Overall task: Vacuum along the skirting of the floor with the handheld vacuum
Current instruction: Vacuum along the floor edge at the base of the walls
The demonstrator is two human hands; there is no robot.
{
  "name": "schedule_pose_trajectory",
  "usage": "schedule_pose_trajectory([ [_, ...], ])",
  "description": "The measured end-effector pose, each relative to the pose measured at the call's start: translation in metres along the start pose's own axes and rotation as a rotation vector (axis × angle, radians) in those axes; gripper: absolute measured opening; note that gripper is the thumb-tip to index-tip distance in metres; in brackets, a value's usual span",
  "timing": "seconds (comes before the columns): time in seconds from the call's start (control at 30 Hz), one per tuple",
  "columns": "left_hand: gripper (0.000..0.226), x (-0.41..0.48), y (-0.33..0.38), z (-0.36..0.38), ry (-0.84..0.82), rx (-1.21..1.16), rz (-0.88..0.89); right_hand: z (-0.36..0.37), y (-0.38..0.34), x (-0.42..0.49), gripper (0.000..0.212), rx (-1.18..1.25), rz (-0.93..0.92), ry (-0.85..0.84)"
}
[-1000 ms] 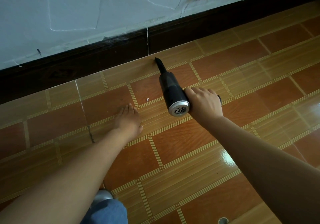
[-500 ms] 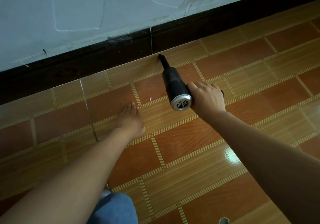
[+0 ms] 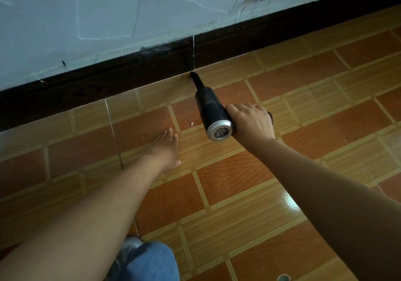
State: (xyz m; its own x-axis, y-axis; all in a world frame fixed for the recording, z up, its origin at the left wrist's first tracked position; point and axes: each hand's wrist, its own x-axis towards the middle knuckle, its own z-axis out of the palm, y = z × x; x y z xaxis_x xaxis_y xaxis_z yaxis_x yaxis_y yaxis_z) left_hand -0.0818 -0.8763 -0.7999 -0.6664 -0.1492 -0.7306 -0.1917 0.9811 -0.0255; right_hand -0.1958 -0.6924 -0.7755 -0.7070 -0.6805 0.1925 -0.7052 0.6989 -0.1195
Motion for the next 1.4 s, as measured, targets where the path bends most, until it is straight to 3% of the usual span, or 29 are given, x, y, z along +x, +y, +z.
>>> schedule_pose_trajectory([
  [0.3, 0.079, 0.001, 0.001, -0.007, 0.014, -0.028, 0.014, -0.002, 0.014, 0.000, 0.016, -0.008, 0.081, 0.034],
  [0.43, 0.063, 0.000, 0.002, -0.020, 0.054, 0.061, -0.017, -0.002, 0.017, 0.000, 0.015, -0.006, 0.087, 0.014],
  [0.57, 0.041, 0.007, 0.009, -0.042, 0.214, 0.063, -0.024, -0.004, 0.021, 0.005, 0.018, 0.008, 0.097, 0.008],
  [0.8, 0.069, 0.043, 0.026, -0.063, 0.177, 0.017, 0.093, -0.012, 0.040, 0.009, 0.022, 0.005, 0.092, -0.019],
  [1.13, 0.077, 0.091, 0.046, -0.095, 0.105, 0.105, 0.265, -0.021, 0.075, 0.014, 0.023, -0.038, 0.149, -0.037],
  [1.4, 0.080, 0.094, 0.063, -0.109, 0.028, 0.287, 0.281, -0.040, 0.094, 0.028, 0.018, -0.025, 0.133, -0.134],
])
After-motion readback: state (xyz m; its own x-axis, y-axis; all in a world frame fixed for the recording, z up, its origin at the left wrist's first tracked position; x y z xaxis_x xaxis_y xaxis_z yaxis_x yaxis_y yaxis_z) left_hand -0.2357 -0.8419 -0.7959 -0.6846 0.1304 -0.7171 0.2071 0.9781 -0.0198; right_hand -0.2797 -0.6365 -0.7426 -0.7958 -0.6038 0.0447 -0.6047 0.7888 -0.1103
